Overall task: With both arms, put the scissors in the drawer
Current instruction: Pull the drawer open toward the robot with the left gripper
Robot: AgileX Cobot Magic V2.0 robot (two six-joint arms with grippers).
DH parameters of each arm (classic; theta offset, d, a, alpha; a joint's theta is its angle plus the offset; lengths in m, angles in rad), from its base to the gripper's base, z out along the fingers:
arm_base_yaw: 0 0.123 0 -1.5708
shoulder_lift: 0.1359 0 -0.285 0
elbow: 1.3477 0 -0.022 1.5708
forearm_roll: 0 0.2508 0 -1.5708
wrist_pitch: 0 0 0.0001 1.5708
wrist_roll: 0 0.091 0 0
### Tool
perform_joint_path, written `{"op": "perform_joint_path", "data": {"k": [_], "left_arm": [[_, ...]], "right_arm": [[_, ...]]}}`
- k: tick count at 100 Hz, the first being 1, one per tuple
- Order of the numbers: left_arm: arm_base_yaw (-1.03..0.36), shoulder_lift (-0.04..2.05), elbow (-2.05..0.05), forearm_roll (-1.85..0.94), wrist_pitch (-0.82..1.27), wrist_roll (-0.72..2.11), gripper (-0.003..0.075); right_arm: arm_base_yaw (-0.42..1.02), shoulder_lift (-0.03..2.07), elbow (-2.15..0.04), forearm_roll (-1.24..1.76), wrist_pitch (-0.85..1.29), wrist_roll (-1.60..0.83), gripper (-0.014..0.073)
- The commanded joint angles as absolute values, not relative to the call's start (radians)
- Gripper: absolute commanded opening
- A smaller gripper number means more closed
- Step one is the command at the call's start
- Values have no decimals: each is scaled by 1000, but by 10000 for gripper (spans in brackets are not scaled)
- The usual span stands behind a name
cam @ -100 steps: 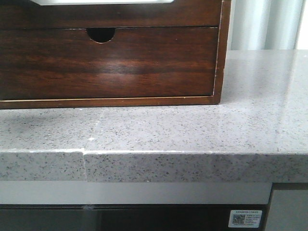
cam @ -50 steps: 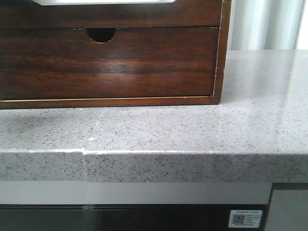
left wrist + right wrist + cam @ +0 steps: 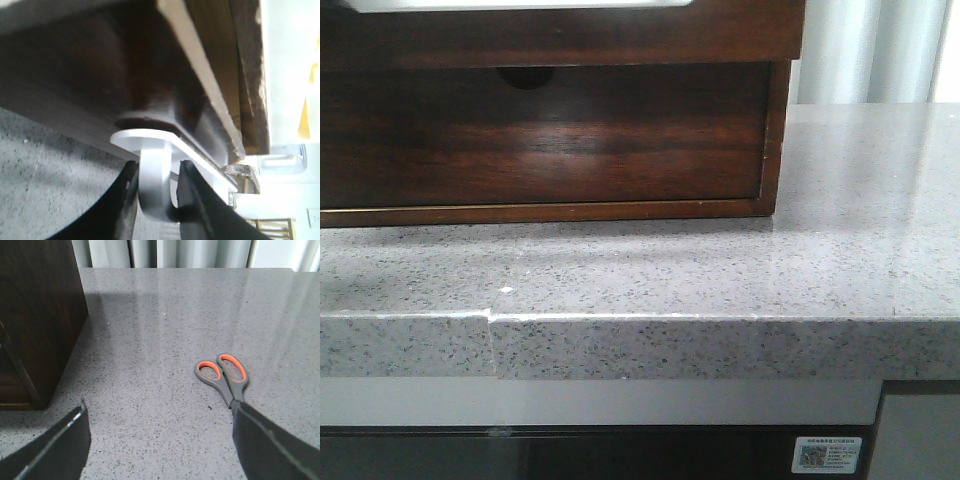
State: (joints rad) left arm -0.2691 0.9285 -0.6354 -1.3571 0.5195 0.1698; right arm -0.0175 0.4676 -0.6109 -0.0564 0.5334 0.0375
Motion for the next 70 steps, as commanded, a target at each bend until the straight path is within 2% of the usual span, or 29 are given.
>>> {"op": "perform_joint_path", "data": {"k": [1, 39, 70], "left_arm": [[-277, 865, -624, -1351, 609, 201, 134], [-277, 637, -479, -1351, 638, 188, 134], [-277, 620, -467, -1342, 643, 188, 134]], "right_arm": [[-25, 482, -647, -60, 456, 32, 534], [-25, 482, -647, -60, 458, 32, 534], [-25, 482, -647, -60, 458, 32, 534]]}}
